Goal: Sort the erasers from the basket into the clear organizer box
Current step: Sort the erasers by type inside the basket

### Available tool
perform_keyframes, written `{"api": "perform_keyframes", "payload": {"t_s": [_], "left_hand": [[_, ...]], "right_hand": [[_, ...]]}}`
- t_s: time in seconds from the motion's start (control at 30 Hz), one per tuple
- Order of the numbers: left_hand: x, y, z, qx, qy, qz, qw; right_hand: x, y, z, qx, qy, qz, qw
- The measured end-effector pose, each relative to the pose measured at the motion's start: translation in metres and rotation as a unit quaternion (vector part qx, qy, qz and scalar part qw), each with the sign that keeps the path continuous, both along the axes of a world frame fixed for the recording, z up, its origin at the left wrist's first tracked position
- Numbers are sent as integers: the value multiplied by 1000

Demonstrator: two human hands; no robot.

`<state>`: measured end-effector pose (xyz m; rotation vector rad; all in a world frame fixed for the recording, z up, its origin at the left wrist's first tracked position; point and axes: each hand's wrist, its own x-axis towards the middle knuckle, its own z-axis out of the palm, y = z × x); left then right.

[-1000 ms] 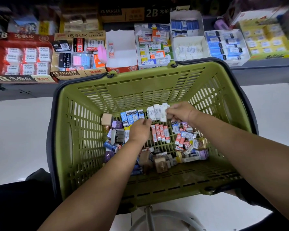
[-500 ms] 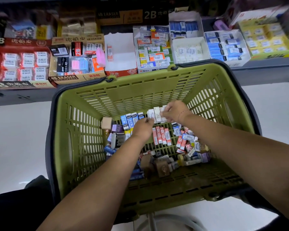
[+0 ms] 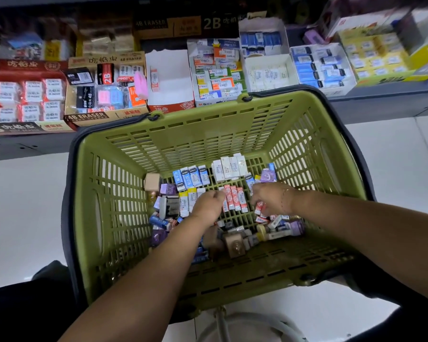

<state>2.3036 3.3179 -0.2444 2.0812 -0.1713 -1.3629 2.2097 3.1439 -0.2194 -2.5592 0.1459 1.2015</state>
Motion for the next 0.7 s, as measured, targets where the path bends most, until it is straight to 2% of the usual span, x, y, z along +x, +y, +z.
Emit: {"api": "perform_keyframes", "payload": {"t_s": [0.2,0.5,0.6,0.7], "left_hand": [[-2,1,0,-13,4,-5,1000],[-2,3,3,-11,11,-2,1000],[-1,4,2,-16,15,3,1000],[0,4,1,-21,22,5,1000]], "right_hand": [[7,2,5,-87,33,104,990],[24,26,-5,-182,27,306,934],[19,16,-5,-167,-16,319,933],[11,2,-5,-159,-73,243,954]]}}
